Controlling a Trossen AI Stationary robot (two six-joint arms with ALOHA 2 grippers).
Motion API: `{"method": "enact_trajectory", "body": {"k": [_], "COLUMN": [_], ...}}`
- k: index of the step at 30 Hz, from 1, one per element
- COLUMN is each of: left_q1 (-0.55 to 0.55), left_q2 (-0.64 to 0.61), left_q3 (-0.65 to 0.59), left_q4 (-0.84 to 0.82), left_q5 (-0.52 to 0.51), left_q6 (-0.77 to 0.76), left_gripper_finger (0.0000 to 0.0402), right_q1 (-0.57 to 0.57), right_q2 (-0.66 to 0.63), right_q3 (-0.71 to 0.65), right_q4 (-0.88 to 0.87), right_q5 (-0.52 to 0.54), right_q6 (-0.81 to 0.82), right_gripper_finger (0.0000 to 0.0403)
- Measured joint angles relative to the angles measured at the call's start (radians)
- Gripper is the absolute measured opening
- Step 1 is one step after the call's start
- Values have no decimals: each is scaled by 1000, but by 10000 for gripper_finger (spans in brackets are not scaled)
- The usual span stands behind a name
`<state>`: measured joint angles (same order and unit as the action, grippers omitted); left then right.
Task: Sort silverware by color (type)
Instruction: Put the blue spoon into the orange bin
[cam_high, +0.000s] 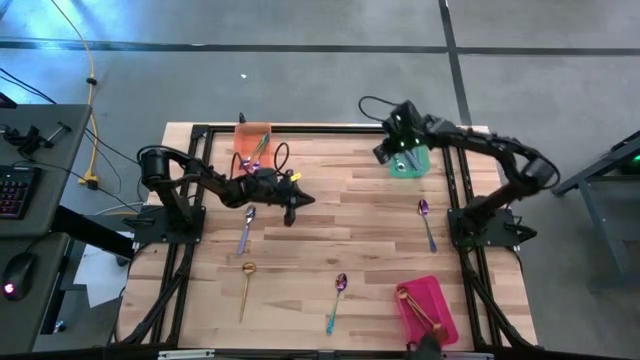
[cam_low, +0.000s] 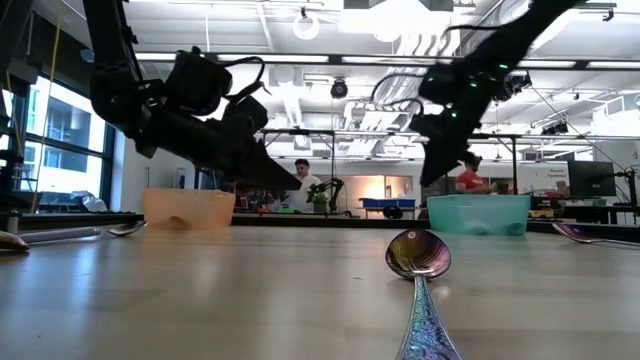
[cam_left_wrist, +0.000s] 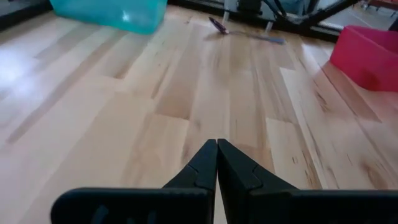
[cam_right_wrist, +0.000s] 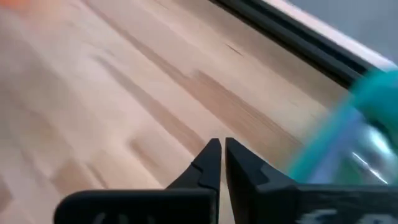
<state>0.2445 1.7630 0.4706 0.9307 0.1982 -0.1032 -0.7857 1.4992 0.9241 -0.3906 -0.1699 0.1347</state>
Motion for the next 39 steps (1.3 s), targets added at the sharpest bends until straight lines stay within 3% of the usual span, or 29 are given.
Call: {"method": "enact_trajectory", "body": {"k": [4, 8, 14, 19, 24, 29, 39], "left_q1": [-15, -31, -37, -22, -22, -41, -179], "left_q2": [0, 0, 0, -24, -183, -385, -601], "left_q3": [0, 0, 0, 2, 3, 3, 4], "left_q4": [-28, -31, -36, -65, -276, -519, -936], "left_q5": [0, 0, 1, 1, -1, -85, -230], "left_q6": [0, 0, -39, -139, -109, -113, -279], "left_gripper_finger": [3, 3, 3, 3, 3, 3, 3], "right_q1": [71, 169, 309, 389, 422, 451, 475], "right_q2": [-124, -256, -417, -462, -460, -460, -459], "right_q3": [-217, -375, -496, -573, -697, -808, -843], "right_q4": [336, 575, 659, 728, 1009, 1235, 1265], "right_q5": [-62, -55, 42, 65, 42, 39, 56], "right_q6": [1, 8, 46, 22, 21, 24, 22], "right_gripper_finger": [3, 2, 0, 0, 0, 0, 0]}}
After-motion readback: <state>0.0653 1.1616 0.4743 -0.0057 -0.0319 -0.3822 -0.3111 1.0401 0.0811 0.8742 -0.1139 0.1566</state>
